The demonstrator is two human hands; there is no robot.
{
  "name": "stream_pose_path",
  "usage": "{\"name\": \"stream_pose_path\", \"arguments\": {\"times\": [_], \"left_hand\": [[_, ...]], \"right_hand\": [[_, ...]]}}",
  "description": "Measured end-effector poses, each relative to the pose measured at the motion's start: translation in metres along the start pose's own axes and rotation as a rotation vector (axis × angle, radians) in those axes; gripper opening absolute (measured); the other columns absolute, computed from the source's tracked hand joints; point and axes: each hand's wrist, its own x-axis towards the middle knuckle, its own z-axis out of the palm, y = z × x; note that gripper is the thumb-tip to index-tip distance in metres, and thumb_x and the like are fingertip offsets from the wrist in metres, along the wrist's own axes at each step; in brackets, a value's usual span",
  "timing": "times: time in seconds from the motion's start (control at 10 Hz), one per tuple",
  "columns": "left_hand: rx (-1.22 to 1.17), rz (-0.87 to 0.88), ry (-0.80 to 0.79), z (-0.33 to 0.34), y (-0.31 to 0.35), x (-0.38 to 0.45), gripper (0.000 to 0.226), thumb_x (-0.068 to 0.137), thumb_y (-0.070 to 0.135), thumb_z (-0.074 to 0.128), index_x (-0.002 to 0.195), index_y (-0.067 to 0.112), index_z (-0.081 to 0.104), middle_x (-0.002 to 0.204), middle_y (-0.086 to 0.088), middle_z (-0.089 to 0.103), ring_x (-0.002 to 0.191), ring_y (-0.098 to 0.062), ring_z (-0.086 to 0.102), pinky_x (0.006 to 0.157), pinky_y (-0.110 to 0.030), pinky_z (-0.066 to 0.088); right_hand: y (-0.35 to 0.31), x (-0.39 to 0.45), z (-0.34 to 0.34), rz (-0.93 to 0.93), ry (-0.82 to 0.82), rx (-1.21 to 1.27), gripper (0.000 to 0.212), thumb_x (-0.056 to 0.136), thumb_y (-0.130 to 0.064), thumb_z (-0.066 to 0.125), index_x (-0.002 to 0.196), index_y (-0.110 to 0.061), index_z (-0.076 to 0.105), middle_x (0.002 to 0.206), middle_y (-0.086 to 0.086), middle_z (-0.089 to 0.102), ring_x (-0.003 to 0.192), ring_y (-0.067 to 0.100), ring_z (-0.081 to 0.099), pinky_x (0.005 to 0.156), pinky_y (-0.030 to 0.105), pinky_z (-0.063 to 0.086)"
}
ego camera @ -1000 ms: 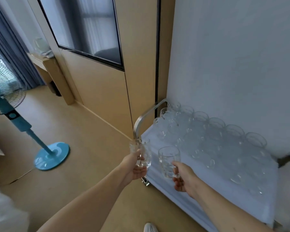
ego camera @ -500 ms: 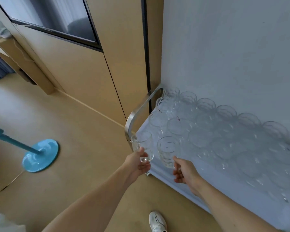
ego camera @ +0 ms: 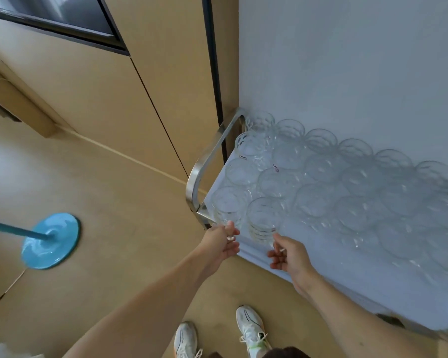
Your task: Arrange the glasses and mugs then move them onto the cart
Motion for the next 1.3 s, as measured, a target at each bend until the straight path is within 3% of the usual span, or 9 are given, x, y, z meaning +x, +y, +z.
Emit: {"name": "stream_pose_path", "arguments": {"times": [0.2, 0.4, 0.7, 1.0, 1.1, 1.2, 1.3], "left_hand": [[0.135, -0.022, -0.063, 0.007, 0.001, 0.008, 0.033, 0.105, 0.037, 0.053, 0.128, 0.013, 0.053, 0.118, -0.009, 0.059, 0.103, -0.025, 0.063, 0.087, -0.036, 0.06], [0.213, -0.048, -0.115, 0.01, 0.007, 0.014, 0.014, 0.104, 0.037, 0.054, 0.102, 0.024, 0.059, 0.114, -0.004, 0.059, 0.109, -0.027, 0.062, 0.095, -0.041, 0.057], [0.346, -0.061, -0.126, 0.003, 0.016, 0.026, 0.036, 0.101, 0.041, 0.059, 0.122, 0.013, 0.064, 0.123, -0.006, 0.064, 0.11, -0.023, 0.064, 0.096, -0.042, 0.056], [0.403, -0.085, -0.132, 0.006, 0.023, 0.022, 0.026, 0.1, 0.046, 0.058, 0.099, 0.021, 0.064, 0.121, -0.009, 0.066, 0.109, -0.026, 0.065, 0.1, -0.047, 0.055], [0.462, -0.078, -0.124, 0.003, 0.027, 0.017, 0.029, 0.099, 0.05, 0.058, 0.1, 0.021, 0.064, 0.121, -0.007, 0.065, 0.109, -0.026, 0.065, 0.098, -0.045, 0.055], [0.528, -0.058, -0.11, -0.001, 0.029, 0.013, 0.045, 0.099, 0.053, 0.058, 0.122, 0.015, 0.06, 0.123, -0.005, 0.063, 0.108, -0.025, 0.064, 0.094, -0.04, 0.056], [0.645, -0.005, -0.1, -0.005, 0.032, 0.011, 0.044, 0.098, 0.053, 0.057, 0.123, 0.017, 0.056, 0.124, -0.007, 0.061, 0.107, -0.025, 0.063, 0.092, -0.039, 0.054]], "right_hand": [[0.013, 0.002, 0.009, -0.037, 0.052, 0.03, 0.038, 0.102, -0.034, 0.058, 0.075, -0.007, 0.058, 0.078, 0.018, 0.069, 0.065, 0.024, 0.061, 0.062, 0.037, 0.056], [0.018, 0.005, 0.01, -0.059, 0.1, -0.072, 0.036, 0.1, -0.041, 0.06, 0.085, -0.011, 0.072, 0.087, 0.006, 0.073, 0.076, 0.022, 0.07, 0.076, 0.043, 0.06], [0.019, 0.004, 0.009, -0.167, 0.203, -0.156, 0.022, 0.098, -0.043, 0.061, 0.094, -0.025, 0.073, 0.099, -0.002, 0.073, 0.083, 0.018, 0.071, 0.077, 0.04, 0.062], [0.021, 0.009, 0.01, -0.196, 0.235, -0.173, 0.023, 0.096, -0.049, 0.06, 0.09, -0.029, 0.07, 0.093, 0.0, 0.073, 0.084, 0.02, 0.071, 0.082, 0.048, 0.06], [0.02, 0.008, 0.01, -0.187, 0.262, -0.199, 0.024, 0.093, -0.057, 0.06, 0.091, -0.034, 0.068, 0.094, -0.006, 0.071, 0.089, 0.018, 0.07, 0.087, 0.048, 0.058], [0.021, 0.003, 0.011, -0.189, 0.292, -0.17, 0.024, 0.089, -0.06, 0.064, 0.092, -0.036, 0.065, 0.1, -0.008, 0.069, 0.095, 0.019, 0.068, 0.089, 0.048, 0.058], [0.018, -0.002, 0.012, -0.184, 0.32, -0.181, 0.028, 0.089, -0.059, 0.065, 0.1, -0.034, 0.064, 0.106, -0.006, 0.067, 0.1, 0.02, 0.067, 0.092, 0.047, 0.057]]}}
